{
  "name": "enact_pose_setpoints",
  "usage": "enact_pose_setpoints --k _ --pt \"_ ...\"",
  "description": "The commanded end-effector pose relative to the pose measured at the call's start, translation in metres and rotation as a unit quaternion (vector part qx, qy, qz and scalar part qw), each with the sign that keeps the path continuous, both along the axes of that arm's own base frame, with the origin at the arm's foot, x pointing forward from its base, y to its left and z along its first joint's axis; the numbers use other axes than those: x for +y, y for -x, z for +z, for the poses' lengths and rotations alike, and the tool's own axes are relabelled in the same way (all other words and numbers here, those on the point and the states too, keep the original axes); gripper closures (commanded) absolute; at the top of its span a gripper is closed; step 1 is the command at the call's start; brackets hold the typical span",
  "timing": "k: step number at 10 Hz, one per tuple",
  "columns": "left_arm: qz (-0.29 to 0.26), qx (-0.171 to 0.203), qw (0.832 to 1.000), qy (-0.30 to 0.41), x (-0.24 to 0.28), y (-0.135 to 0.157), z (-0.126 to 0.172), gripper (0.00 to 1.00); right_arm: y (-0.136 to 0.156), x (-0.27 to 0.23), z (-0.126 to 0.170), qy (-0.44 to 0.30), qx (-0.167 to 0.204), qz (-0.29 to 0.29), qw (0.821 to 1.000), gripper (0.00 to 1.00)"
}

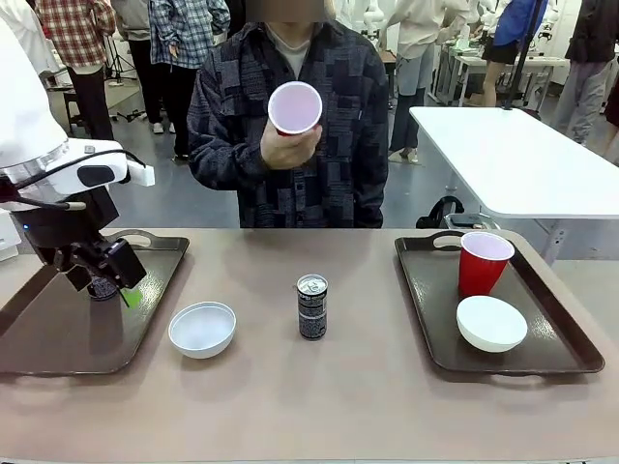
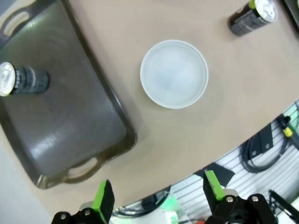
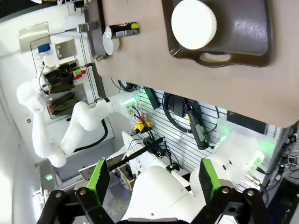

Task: Prepare tableware on both trays.
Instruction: Pick up a Picnic Bowl from the table and place it on a Handle tray.

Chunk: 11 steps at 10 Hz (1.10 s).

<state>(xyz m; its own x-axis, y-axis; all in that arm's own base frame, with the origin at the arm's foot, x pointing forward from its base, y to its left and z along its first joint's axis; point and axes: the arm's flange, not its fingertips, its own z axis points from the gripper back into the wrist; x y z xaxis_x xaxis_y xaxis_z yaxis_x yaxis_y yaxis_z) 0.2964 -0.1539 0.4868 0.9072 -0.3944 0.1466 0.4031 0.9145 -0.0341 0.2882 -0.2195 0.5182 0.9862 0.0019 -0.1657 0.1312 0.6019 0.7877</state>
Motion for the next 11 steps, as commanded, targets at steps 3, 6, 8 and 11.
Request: enact_pose_setpoints --k 3,6,8,11 --pt "0.047 -0.039 0.998 0.029 -0.037 -0.018 -0.035 0.00 0.000 0.000 0.000 0.000 0.000 0.000 1.000 0.00" --pt "0.069 -0.032 0.997 0.021 -0.046 -0.049 -0.071 0.00 0.000 0.000 0.000 0.000 0.000 0.000 1.000 0.00" --pt "0.009 0.012 1.000 -0.009 -0.007 0.038 -0.036 0.00 0.000 0.000 0.000 0.000 0.000 0.000 1.000 0.00" --pt "0.001 0.024 1.000 -0.001 0.007 0.064 -0.027 0.00 0.000 0.000 0.000 0.000 0.000 0.000 1.000 0.00"
